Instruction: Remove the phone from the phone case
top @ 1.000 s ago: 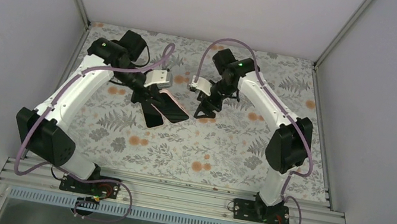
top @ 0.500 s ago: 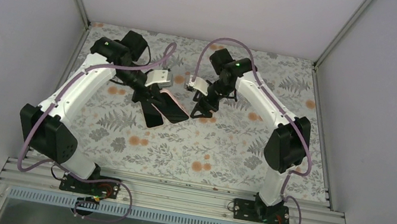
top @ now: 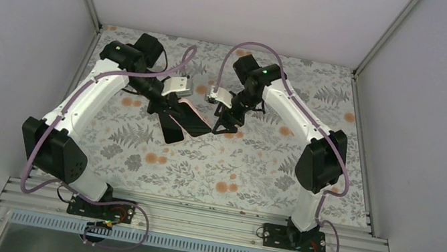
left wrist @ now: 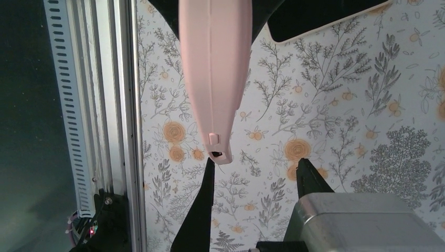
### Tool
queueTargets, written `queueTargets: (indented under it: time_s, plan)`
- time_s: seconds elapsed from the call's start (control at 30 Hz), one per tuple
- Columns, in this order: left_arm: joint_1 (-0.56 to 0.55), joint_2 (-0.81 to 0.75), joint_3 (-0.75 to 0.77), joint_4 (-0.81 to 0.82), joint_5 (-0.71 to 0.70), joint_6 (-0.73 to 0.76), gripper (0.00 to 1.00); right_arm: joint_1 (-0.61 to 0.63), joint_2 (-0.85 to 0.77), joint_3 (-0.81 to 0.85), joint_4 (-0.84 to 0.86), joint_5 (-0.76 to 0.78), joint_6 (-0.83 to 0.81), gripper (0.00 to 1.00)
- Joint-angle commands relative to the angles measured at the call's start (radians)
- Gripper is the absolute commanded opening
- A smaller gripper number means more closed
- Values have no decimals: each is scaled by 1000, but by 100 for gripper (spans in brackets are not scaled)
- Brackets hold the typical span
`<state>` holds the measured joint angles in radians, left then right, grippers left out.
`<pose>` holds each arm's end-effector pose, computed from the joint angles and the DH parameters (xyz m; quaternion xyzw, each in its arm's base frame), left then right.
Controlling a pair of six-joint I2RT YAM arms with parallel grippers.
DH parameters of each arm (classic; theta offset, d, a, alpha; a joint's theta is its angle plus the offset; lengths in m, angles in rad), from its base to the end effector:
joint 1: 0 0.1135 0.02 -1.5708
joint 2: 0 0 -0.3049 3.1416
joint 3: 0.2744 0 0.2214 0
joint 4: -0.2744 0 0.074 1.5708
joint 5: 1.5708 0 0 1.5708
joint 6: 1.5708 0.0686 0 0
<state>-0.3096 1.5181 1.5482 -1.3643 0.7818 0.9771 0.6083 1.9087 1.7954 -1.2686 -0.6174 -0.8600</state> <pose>0.2176 -0.1203 0.3651 0.5867 0.7076 -0.3217 0.2270 0.2760 0.2406 0.3090 -0.6567 0.6850 0.2888 0.1271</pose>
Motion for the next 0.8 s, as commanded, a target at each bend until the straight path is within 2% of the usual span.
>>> queueTargets:
  time_s: [0.0, 0.53, 0.77]
  plan:
    - [3, 1, 15, 6, 77, 25, 2, 7, 22, 28, -2, -29, -4, 78]
    - [3, -15, 2, 7, 93, 25, 2, -2, 49, 81, 57, 24, 27, 71]
    - [0, -30, -10, 7, 124, 40, 2, -5, 43, 105, 132, 81, 67, 72]
